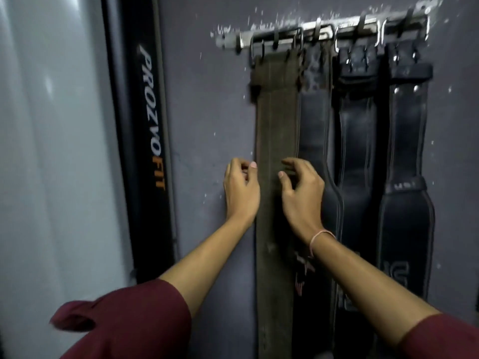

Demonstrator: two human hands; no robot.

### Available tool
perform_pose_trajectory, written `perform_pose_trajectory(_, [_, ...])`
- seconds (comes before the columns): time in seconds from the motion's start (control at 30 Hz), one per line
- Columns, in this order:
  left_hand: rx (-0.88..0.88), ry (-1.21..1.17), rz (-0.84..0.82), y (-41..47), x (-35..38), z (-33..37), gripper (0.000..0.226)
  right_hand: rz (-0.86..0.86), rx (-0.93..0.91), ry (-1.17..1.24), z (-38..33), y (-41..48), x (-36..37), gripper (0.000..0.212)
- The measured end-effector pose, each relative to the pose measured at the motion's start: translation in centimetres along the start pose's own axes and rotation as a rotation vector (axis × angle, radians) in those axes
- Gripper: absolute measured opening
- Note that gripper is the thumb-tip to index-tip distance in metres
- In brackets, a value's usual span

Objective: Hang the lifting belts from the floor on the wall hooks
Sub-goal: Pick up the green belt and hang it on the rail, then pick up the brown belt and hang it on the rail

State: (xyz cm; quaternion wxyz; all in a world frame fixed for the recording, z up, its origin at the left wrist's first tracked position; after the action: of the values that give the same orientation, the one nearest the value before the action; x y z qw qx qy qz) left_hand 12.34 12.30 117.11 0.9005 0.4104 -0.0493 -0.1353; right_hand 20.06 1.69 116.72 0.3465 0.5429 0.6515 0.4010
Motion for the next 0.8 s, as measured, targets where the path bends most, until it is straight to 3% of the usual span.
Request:
perform_pose_trajectory(0.13, [-0.204,-0.063,-0.130,-9.3,-3.9,-4.3,0.023,-0.148,0.281,0.041,1.3,-10.4,-0.8,0.020])
perform_pose_trajectory(0.3, [-0.394,-0.053,-0.251,-20.8,-7.8,-10.1,0.018,-0.411,0.515,0.092,1.9,-23.4,-1.6,0.033])
perform_pose_trajectory(0.47, [-0.566,0.037,-0.232,-30.8,-11.0,-15.1,0.008,-0.561,0.681,0.110,3.4,-34.0,-2.5,0.028])
perform_pose_trajectory(0.7, [-0.788,0.140,-0.210,-43.9,-13.2,-21.6,0.034,-0.723,0.969,0.172,6.7,-48.9,-3.0,0.024])
perform_pose_trajectory(0.8, [-0.884,0.189,-0.185,-50.9,-13.8,-24.9,0.029,-0.821,1.058,0.197,8.2,-56.2,-3.9,0.020])
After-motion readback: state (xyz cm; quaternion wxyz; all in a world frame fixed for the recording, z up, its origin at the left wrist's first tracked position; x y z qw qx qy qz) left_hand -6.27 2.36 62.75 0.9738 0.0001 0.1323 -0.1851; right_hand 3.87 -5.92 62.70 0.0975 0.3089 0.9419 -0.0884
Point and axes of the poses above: each hand's wrist, its own y-axis towards the middle knuckle, its own x-axis out of the palm, z = x × y, the point moved 3 cm from there along y, towards the middle knuckle, and after that the axes turned 2 degrees about y, right-handed, at the moved point
